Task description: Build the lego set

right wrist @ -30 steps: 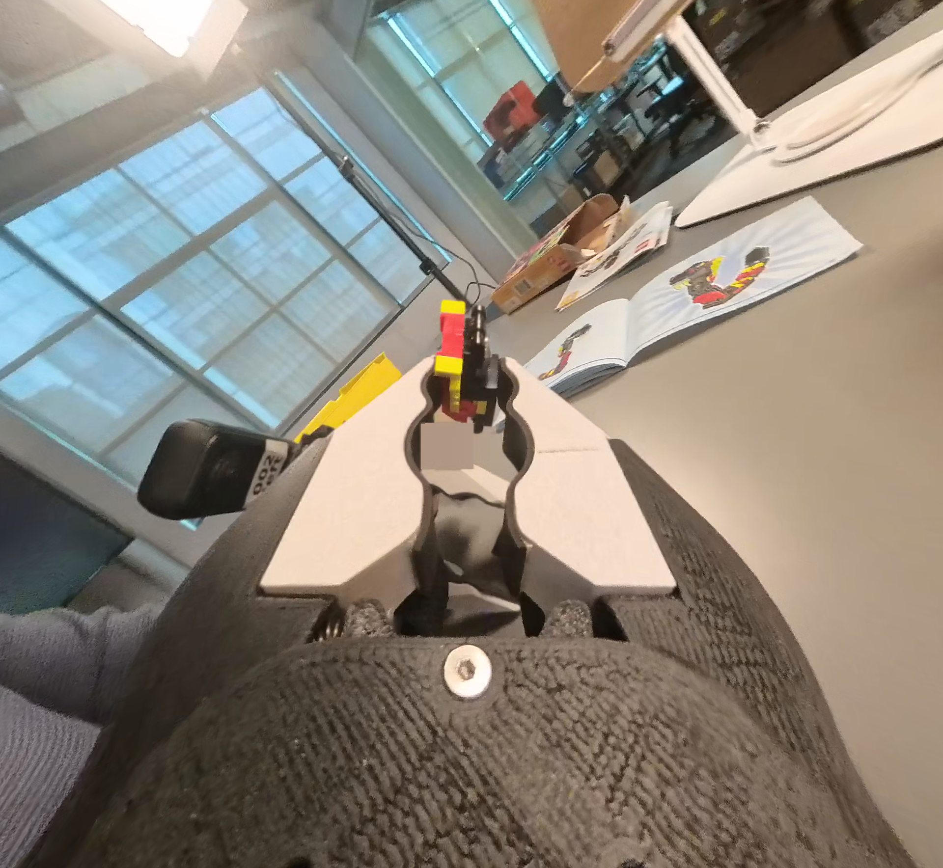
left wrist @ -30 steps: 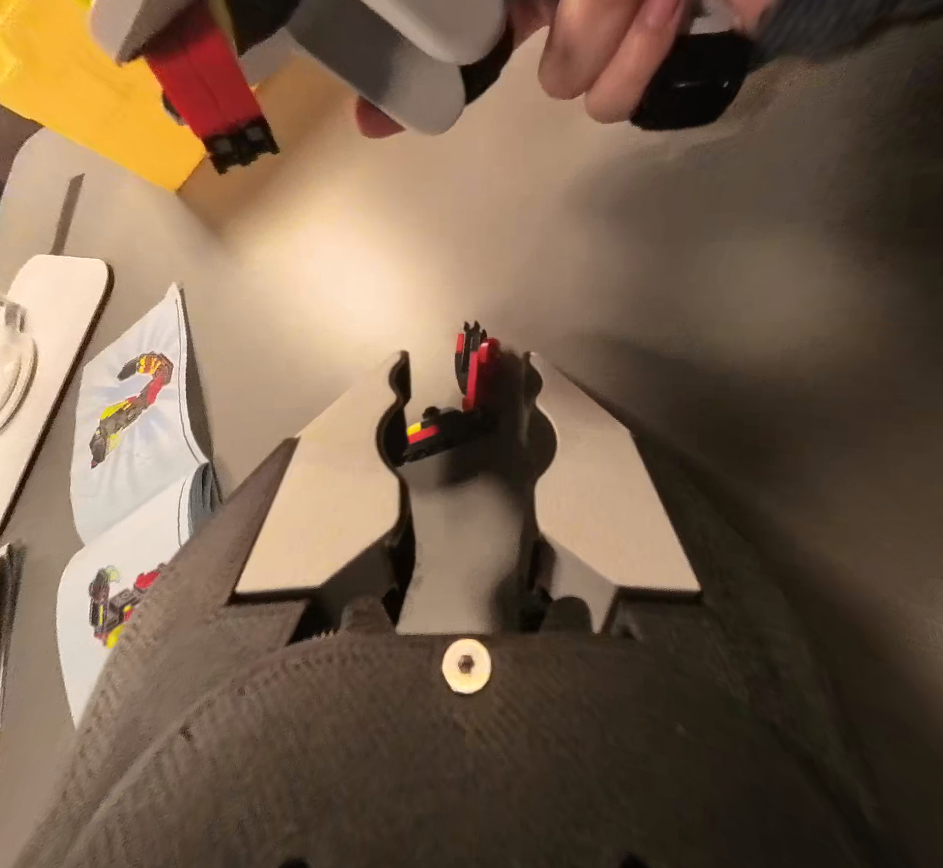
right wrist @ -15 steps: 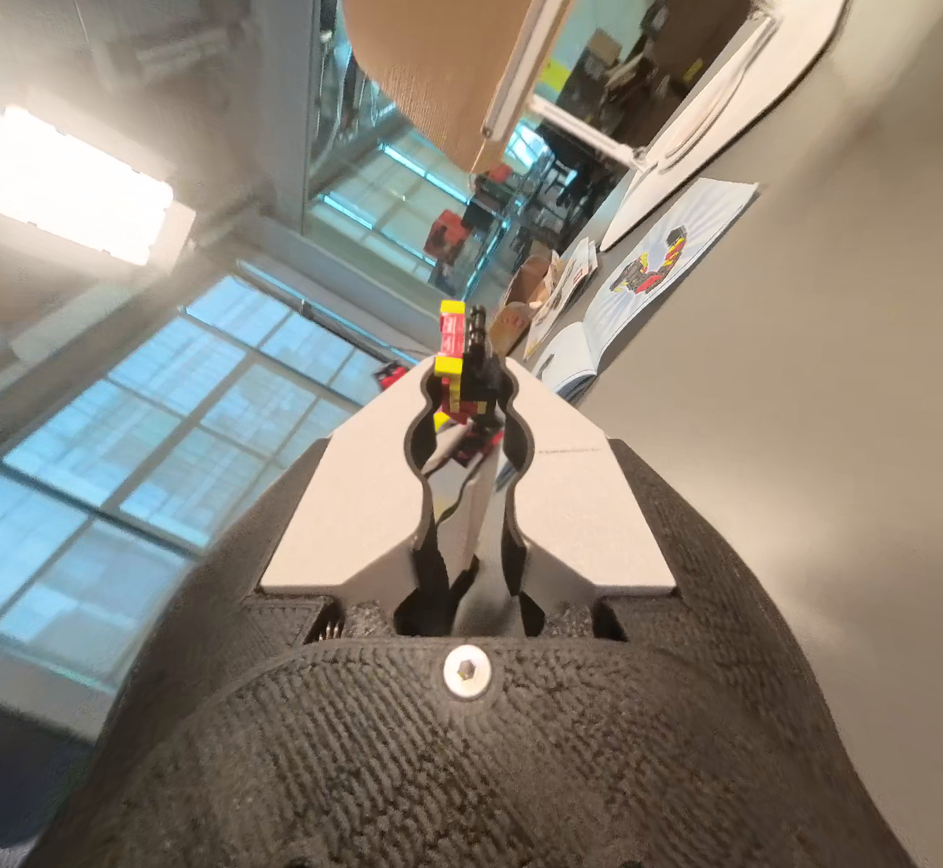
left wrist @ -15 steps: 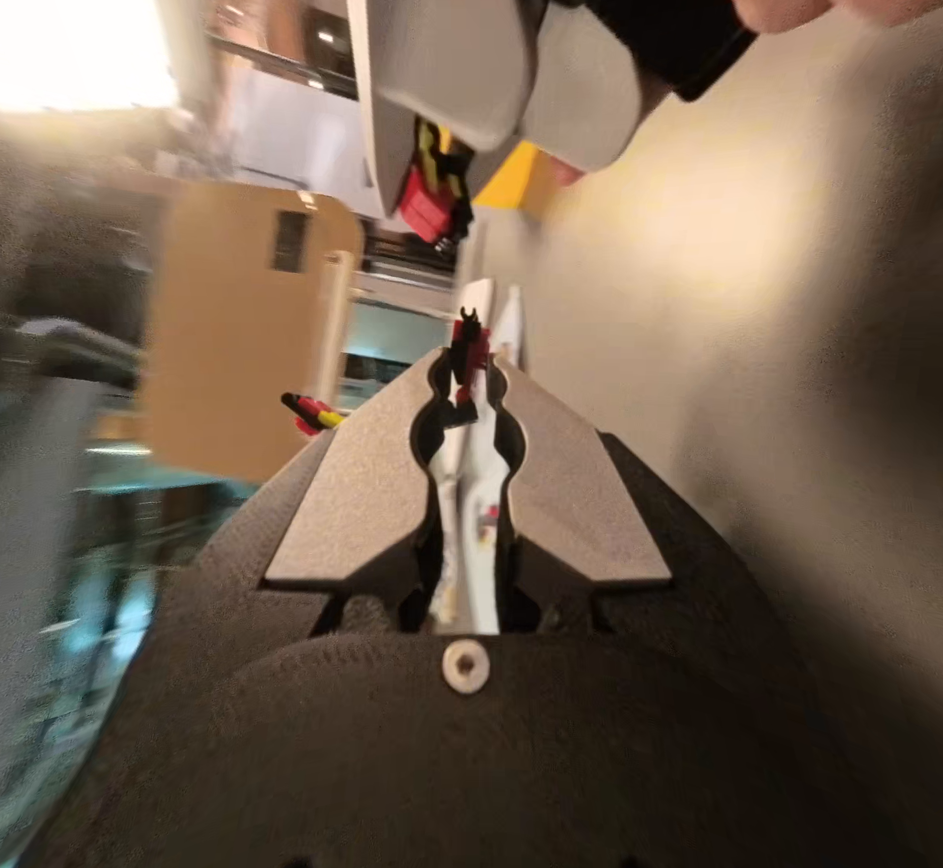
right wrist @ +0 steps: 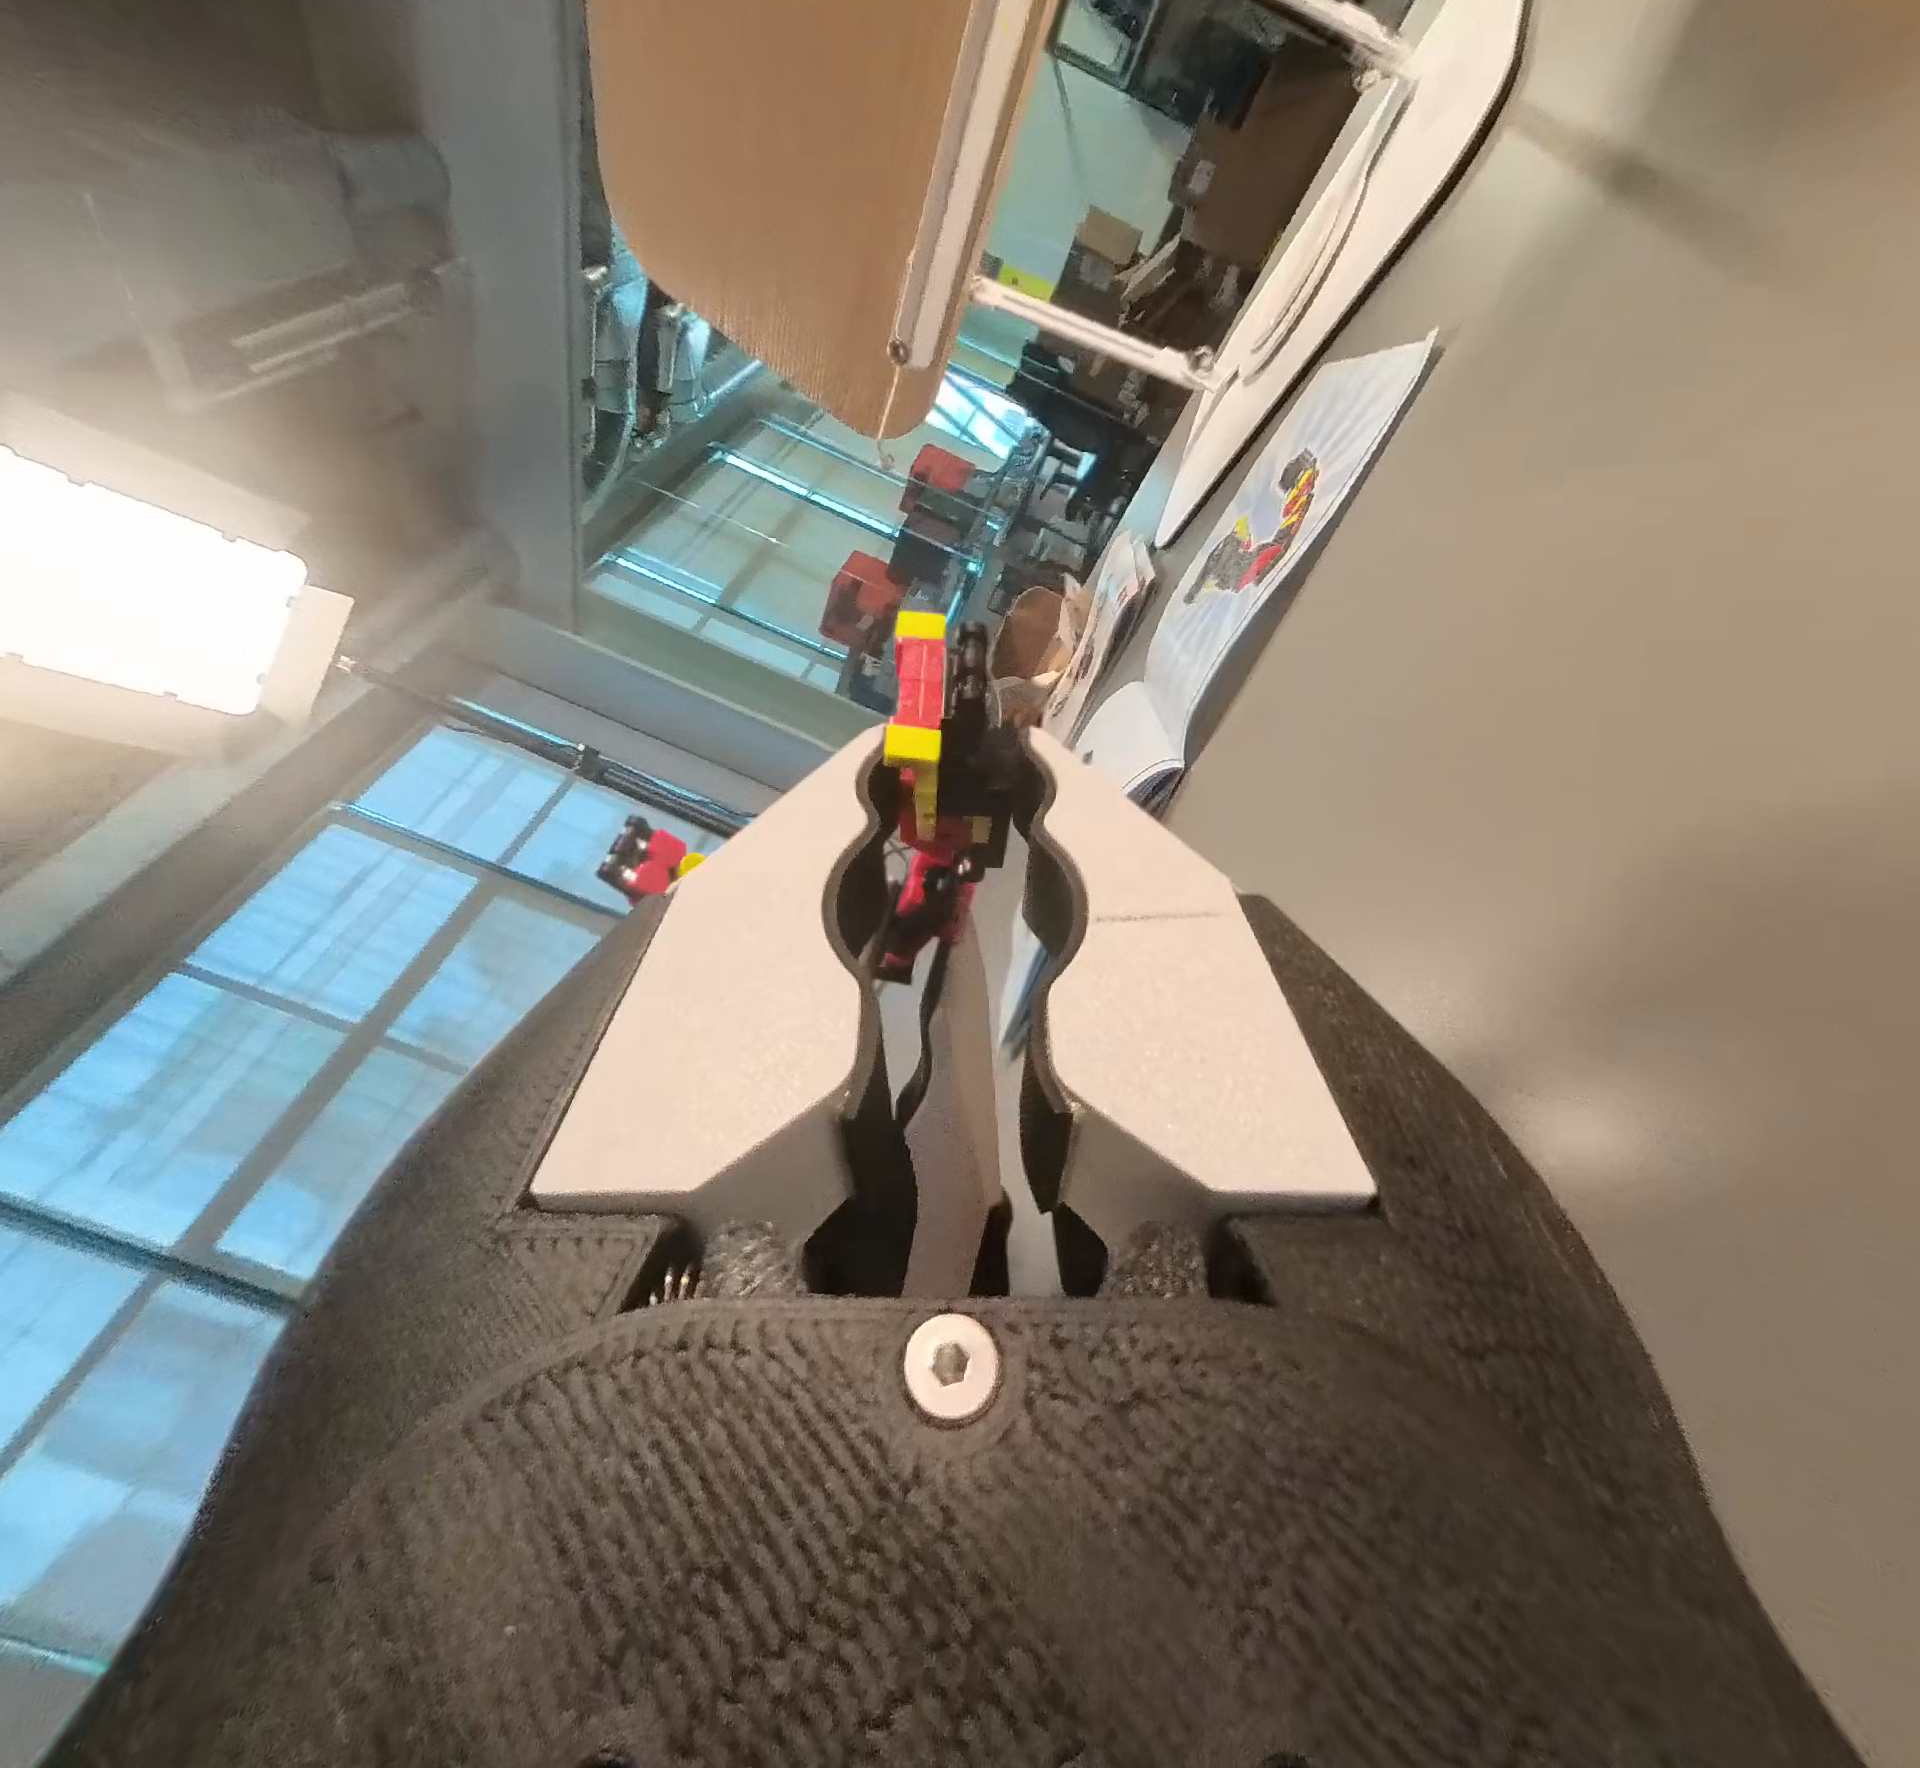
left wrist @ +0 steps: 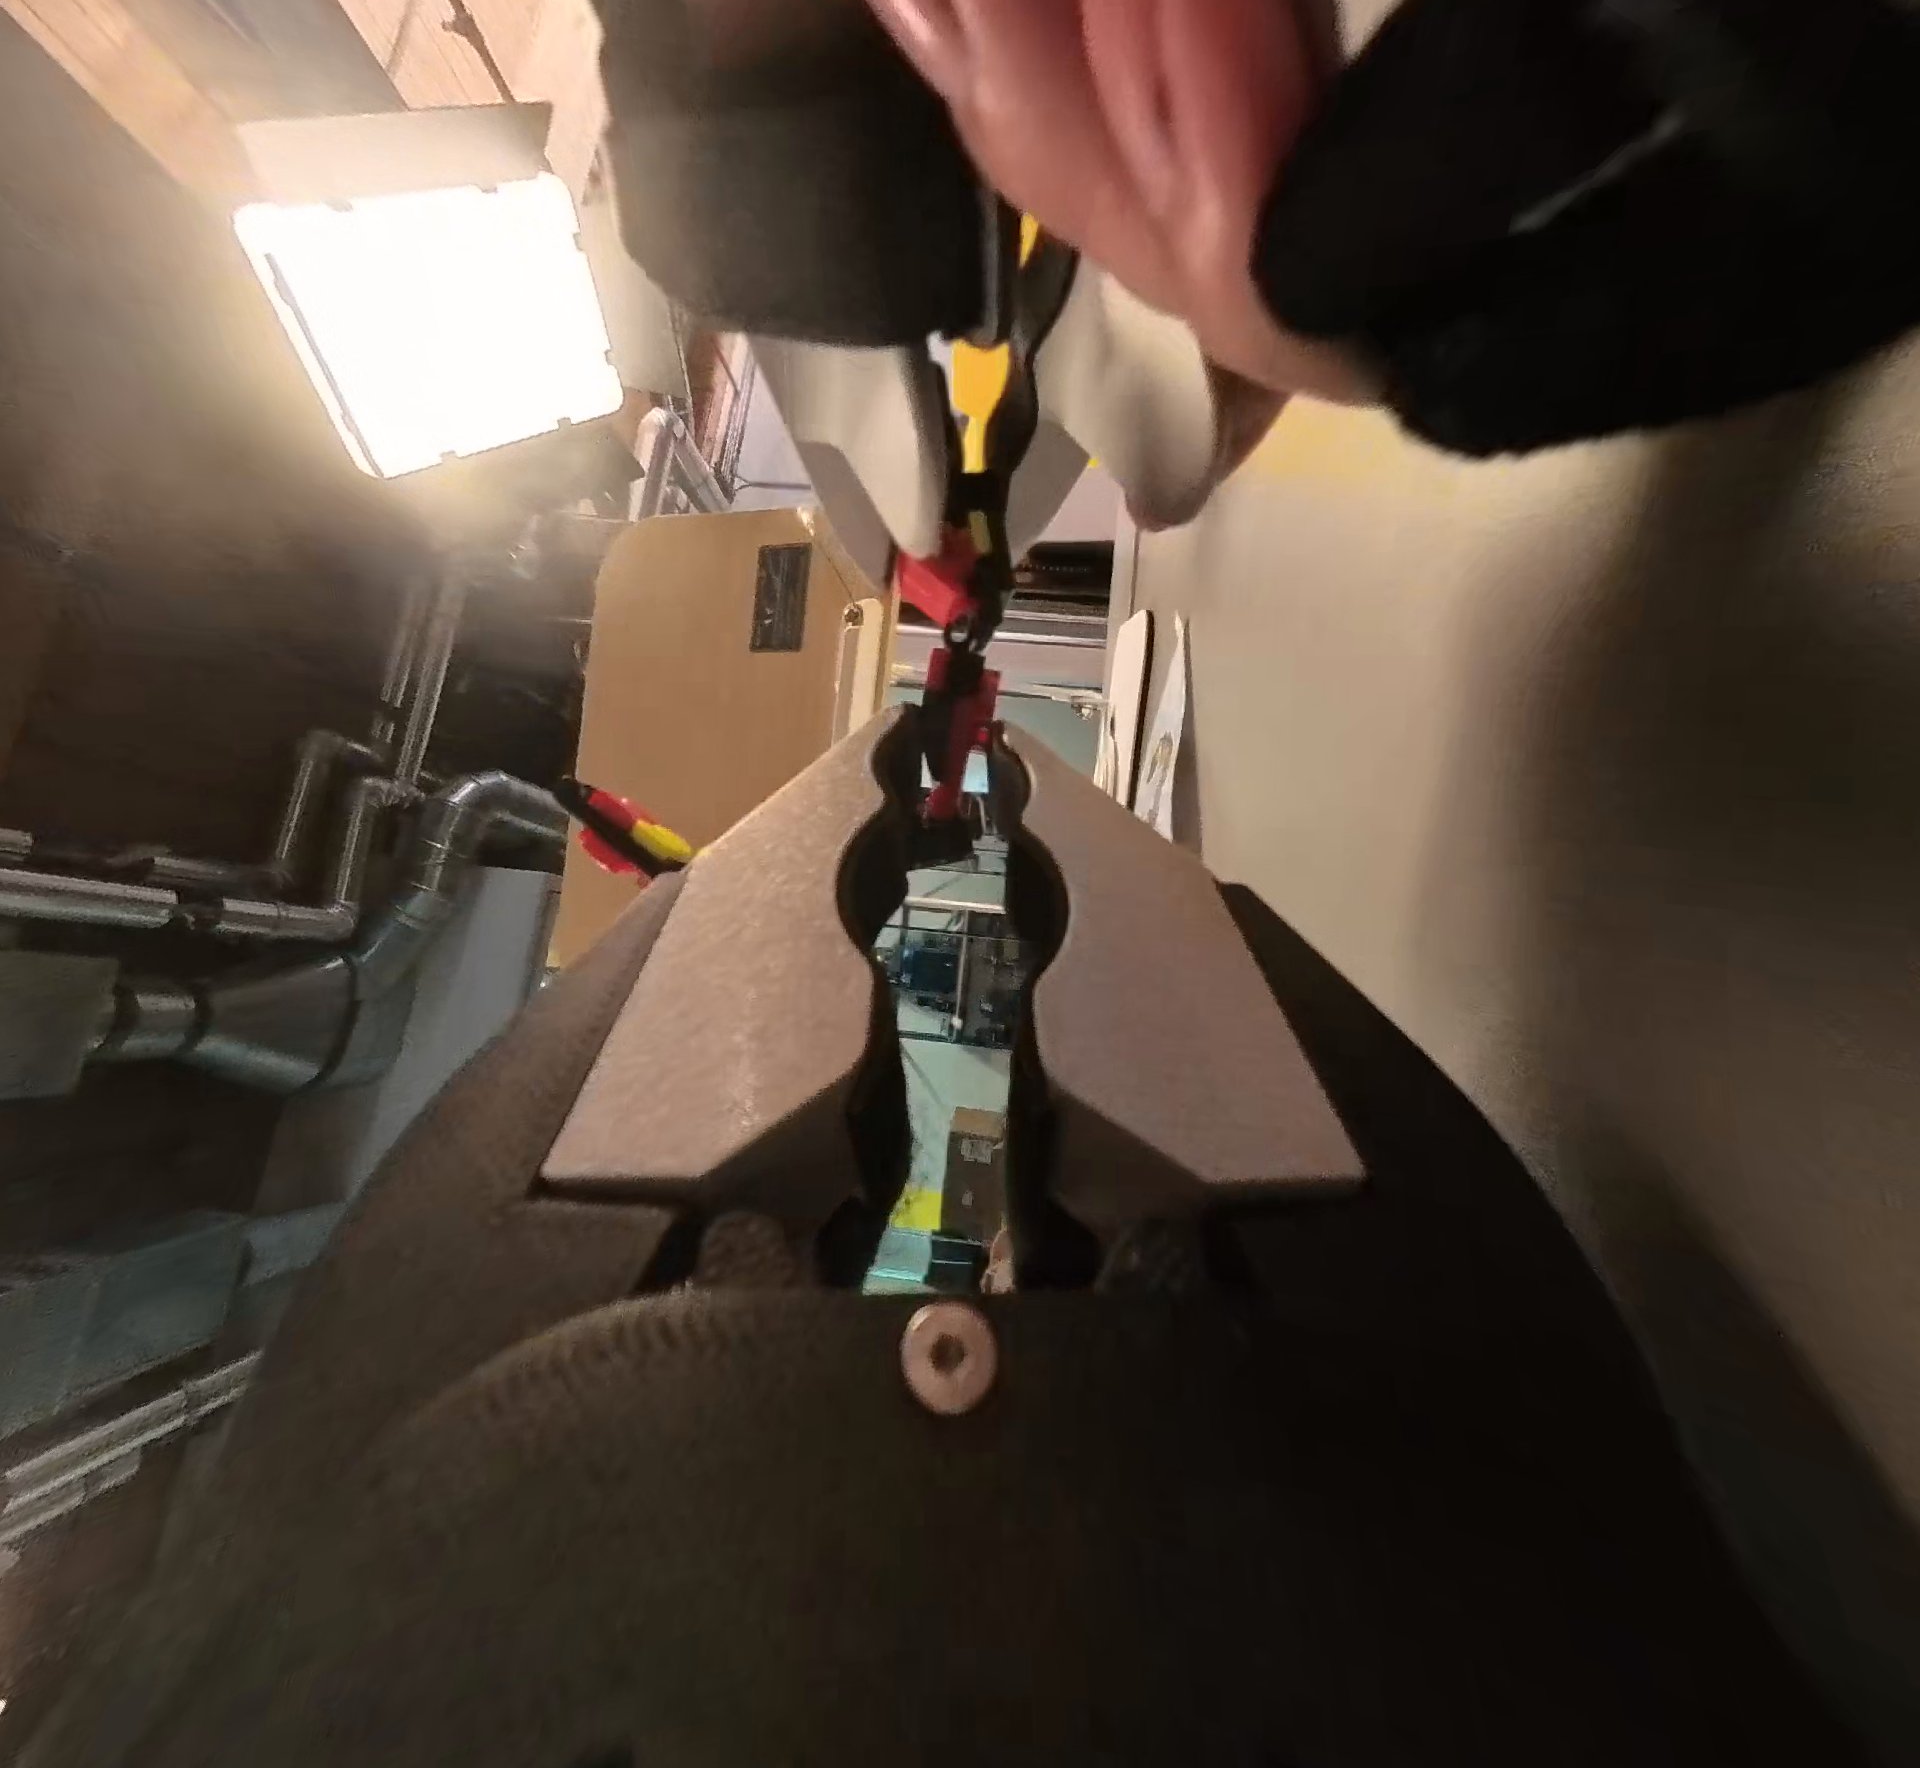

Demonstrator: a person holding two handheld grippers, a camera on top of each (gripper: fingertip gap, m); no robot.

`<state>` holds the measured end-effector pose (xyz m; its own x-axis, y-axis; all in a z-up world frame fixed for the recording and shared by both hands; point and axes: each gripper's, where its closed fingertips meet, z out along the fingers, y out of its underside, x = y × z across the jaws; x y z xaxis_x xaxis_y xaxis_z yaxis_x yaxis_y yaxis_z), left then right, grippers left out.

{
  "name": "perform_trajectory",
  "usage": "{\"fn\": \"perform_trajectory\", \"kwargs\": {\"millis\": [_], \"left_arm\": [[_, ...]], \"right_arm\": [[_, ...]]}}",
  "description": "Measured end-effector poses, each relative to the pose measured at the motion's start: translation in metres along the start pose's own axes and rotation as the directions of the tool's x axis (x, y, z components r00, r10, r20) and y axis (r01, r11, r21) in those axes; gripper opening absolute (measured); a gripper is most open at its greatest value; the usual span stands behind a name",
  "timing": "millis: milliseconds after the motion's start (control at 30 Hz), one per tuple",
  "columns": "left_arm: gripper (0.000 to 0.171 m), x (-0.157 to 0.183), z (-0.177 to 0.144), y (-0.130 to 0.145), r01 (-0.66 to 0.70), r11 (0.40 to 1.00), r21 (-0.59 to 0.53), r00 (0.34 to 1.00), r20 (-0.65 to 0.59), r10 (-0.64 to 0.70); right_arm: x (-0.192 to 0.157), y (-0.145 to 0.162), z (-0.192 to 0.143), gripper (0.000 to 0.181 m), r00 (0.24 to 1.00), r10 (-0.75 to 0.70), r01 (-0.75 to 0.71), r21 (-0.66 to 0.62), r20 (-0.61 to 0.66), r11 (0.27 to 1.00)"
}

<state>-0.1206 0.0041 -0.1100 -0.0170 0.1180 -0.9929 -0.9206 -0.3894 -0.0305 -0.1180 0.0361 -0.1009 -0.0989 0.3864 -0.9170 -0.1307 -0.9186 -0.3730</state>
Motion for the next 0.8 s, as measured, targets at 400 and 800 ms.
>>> {"fn": "perform_trajectory", "kwargs": {"millis": [400,800], "left_arm": [[0.011,0.0048,0.0026,0.0007,-0.023,1.0,-0.009,1.0,-0.017,0.023],[0.01,0.007,0.0035,0.005,-0.044,0.998,-0.039,0.999,-0.022,0.043]], "right_arm": [[0.0008,0.0007,-0.0011,0.019,0.999,0.037,-0.037,0.014,0.009,0.999],[0.0046,0.0054,0.0024,0.019,0.997,0.081,-0.081,-0.009,0.003,0.997]]}}
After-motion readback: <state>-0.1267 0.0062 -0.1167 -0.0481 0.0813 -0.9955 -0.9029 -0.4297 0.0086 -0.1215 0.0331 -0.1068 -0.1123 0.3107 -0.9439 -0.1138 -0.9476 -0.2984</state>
